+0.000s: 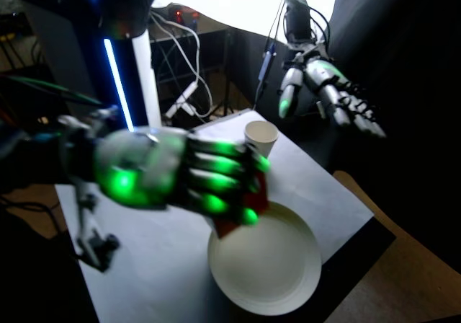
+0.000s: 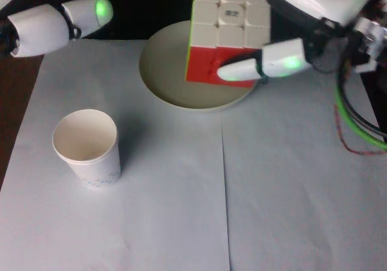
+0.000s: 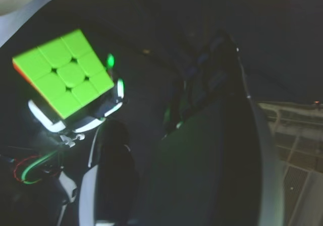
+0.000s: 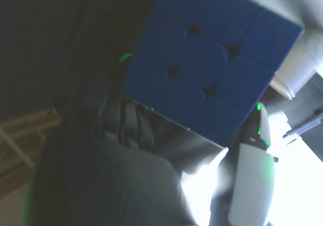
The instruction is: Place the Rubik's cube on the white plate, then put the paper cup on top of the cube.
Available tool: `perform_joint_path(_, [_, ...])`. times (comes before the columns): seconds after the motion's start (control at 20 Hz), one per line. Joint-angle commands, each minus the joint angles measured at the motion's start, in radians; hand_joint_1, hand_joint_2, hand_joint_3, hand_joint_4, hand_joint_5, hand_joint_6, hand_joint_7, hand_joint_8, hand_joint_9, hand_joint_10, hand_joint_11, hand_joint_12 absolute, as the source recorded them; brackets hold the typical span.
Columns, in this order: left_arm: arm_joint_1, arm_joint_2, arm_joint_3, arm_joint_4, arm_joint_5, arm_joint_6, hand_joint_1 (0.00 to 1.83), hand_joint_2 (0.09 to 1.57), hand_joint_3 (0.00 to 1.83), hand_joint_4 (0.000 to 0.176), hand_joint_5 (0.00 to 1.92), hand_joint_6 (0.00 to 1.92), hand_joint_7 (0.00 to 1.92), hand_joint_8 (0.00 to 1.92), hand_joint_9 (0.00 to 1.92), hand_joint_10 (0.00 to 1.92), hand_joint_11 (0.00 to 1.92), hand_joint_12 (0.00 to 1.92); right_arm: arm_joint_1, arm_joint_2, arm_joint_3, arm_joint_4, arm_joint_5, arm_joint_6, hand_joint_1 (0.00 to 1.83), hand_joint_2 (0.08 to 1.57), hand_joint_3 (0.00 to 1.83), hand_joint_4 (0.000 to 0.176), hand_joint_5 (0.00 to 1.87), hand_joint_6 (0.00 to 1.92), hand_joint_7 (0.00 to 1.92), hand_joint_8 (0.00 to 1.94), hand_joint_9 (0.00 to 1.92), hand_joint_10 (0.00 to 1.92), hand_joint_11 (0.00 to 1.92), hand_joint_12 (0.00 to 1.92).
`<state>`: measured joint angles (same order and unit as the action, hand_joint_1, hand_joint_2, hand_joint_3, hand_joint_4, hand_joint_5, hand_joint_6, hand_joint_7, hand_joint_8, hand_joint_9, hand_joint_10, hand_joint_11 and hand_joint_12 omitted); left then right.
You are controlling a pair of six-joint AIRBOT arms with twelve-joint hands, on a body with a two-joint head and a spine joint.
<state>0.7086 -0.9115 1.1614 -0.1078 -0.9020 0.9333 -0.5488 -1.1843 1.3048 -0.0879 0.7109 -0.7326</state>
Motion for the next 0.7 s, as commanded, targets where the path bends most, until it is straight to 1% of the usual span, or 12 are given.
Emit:
perform_joint_path(0.0, [-0.007, 0.003, 0.005, -0.009, -0.131, -0.001, 0.14, 1.3, 0.0, 0.115, 0.06, 0.0, 0.0, 0.0, 0.0, 0.0, 0.02, 0.02, 0.031, -0.013, 0.014, 0.023, 0.115, 0.009, 1.12, 1.08, 0.0, 0.0, 0.25, 1.28, 0.4, 1.4, 0.52, 1.77, 0.7, 1.92])
perform_joint_path(0.05, [-0.007, 0.002, 0.006, -0.008, -0.132, -0.001, 0.22, 1.31, 0.0, 0.094, 0.07, 0.01, 0.0, 0.0, 0.0, 0.0, 0.0, 0.01, 0.039, -0.04, 0.044, 0.031, 0.091, 0.009, 1.13, 1.08, 0.0, 0.0, 0.25, 1.28, 0.39, 1.39, 0.54, 1.75, 0.72, 1.92])
perform_joint_path(0.1, [-0.007, 0.001, 0.007, -0.008, -0.134, -0.001, 0.24, 1.31, 0.0, 0.086, 0.08, 0.0, 0.0, 0.0, 0.0, 0.0, 0.0, 0.0, 0.041, -0.056, 0.064, 0.042, 0.078, 0.009, 1.11, 1.1, 0.0, 0.0, 0.26, 1.23, 0.39, 1.37, 0.49, 1.74, 0.62, 1.92])
perform_joint_path(0.2, [-0.007, 0.0, 0.007, -0.008, -0.138, -0.001, 0.18, 1.3, 0.0, 0.079, 0.07, 0.0, 0.0, 0.0, 0.0, 0.0, 0.02, 0.01, 0.041, -0.089, 0.103, 0.07, 0.044, 0.009, 1.11, 1.11, 0.0, 0.0, 0.24, 1.19, 0.43, 1.31, 0.5, 1.73, 0.59, 1.92])
perform_joint_path(0.3, [-0.007, 0.0, 0.007, -0.008, -0.14, -0.001, 0.19, 1.29, 0.0, 0.101, 0.06, 0.0, 0.0, 0.0, 0.0, 0.0, 0.05, 0.03, 0.04, -0.119, 0.135, 0.096, 0.013, 0.009, 1.08, 1.11, 0.0, 0.0, 0.24, 1.22, 0.41, 1.33, 0.49, 1.74, 0.6, 1.92])
perform_joint_path(0.35, [-0.007, 0.0, 0.008, -0.008, -0.14, -0.001, 0.23, 1.29, 0.0, 0.107, 0.06, 0.0, 0.0, 0.0, 0.0, 0.0, 0.03, 0.03, 0.04, -0.131, 0.147, 0.104, -0.004, 0.009, 1.05, 1.1, 0.0, 0.0, 0.24, 1.2, 0.36, 1.31, 0.41, 1.71, 0.5, 1.92])
perform_joint_path(0.4, [-0.007, 0.0, 0.008, -0.008, -0.139, -0.001, 0.25, 1.3, 0.0, 0.108, 0.06, 0.0, 0.0, 0.0, 0.0, 0.0, 0.02, 0.04, 0.039, -0.142, 0.156, 0.112, -0.016, 0.009, 1.05, 1.1, 0.0, 0.0, 0.21, 1.17, 0.33, 1.28, 0.38, 1.72, 0.46, 1.92])
perform_joint_path(0.45, [-0.007, 0.0, 0.008, -0.008, -0.139, -0.001, 0.24, 1.3, 0.0, 0.099, 0.06, 0.0, 0.0, 0.0, 0.0, 0.0, 0.0, 0.12, 0.039, -0.152, 0.166, 0.119, -0.027, 0.009, 1.04, 1.11, 0.0, 0.0, 0.18, 1.05, 0.29, 1.11, 0.3, 1.56, 0.31, 1.92])
perform_joint_path(0.5, [-0.007, 0.0, 0.007, -0.008, -0.139, -0.001, 0.23, 1.31, 0.0, 0.082, 0.07, 0.0, 0.0, 0.0, 0.0, 0.0, 0.0, 0.2, 0.038, -0.16, 0.173, 0.121, -0.038, 0.009, 1.04, 1.11, 0.0, 0.0, 0.18, 0.96, 0.3, 0.97, 0.28, 1.46, 0.27, 1.92])
perform_joint_path(0.55, [-0.007, 0.0, 0.007, -0.008, -0.138, -0.001, 0.25, 1.31, 0.0, 0.09, 0.07, 0.0, 0.0, 0.0, 0.0, 0.0, 0.0, 0.21, 0.035, -0.164, 0.176, 0.121, -0.046, 0.009, 0.96, 1.12, 0.0, 0.0, 0.16, 0.79, 0.29, 0.69, 0.21, 1.35, 0.16, 1.9])
perform_joint_path(0.6, [-0.007, 0.0, 0.007, -0.008, -0.137, -0.001, 0.25, 1.31, 0.0, 0.096, 0.07, 0.0, 0.0, 0.0, 0.0, 0.0, 0.0, 0.21, 0.032, -0.165, 0.176, 0.121, -0.049, 0.009, 0.89, 1.12, 0.0, 0.0, 0.18, 0.68, 0.31, 0.52, 0.16, 1.31, 0.11, 1.88])
perform_joint_path(0.65, [-0.007, 0.0, 0.007, -0.008, -0.137, -0.001, 0.25, 1.29, 0.0, 0.098, 0.08, 0.0, 0.0, 0.0, 0.0, 0.0, 0.0, 0.19, 0.03, -0.166, 0.176, 0.123, -0.05, 0.008, 0.78, 1.12, 0.0, 0.0, 0.21, 0.43, 0.33, 0.24, 0.07, 1.22, 0.01, 1.84])
